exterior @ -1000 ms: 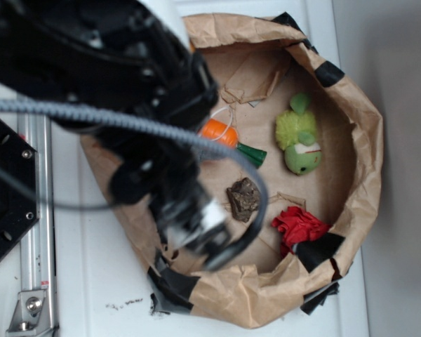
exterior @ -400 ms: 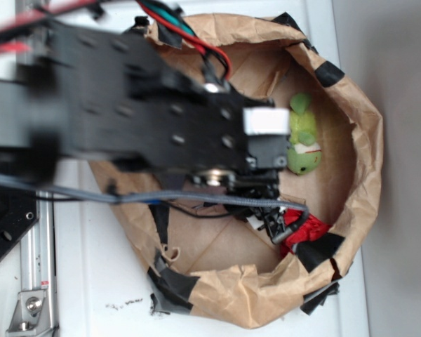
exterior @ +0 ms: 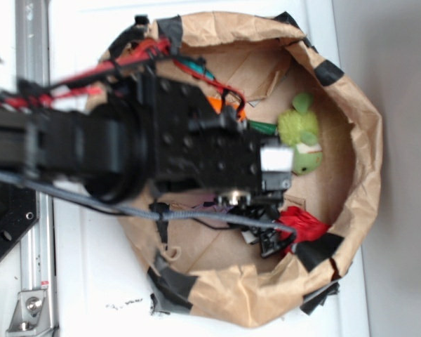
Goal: Grab the rock.
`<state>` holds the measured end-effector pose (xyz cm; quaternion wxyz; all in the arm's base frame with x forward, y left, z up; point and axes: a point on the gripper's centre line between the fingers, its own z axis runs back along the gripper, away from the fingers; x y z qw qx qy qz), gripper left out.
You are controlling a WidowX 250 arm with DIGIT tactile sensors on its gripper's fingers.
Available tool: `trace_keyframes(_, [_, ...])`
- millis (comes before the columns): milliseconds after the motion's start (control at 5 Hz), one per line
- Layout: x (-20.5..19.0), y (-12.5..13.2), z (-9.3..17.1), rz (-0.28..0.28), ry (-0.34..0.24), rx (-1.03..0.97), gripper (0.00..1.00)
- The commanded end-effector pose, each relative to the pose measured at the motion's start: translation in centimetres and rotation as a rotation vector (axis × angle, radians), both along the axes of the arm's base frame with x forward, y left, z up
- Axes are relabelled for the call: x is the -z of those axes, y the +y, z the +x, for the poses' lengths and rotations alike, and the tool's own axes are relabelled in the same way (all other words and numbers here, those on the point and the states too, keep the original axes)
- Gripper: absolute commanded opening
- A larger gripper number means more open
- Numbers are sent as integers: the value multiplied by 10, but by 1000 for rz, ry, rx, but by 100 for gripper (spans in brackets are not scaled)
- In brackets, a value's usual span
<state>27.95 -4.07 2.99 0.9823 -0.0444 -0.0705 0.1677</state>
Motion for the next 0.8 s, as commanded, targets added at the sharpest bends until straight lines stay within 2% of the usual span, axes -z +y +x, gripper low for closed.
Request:
trace_keyframes(0, [-20,-7,14,-108,-66,149,0])
trace_keyframes(200, [-49,-3,9,-59,-48,231,0])
trace_keyframes(400, [-100,5,-2,29,-84,338,0])
trace_keyframes(600, [-151,21,-15,112,-163,260,0])
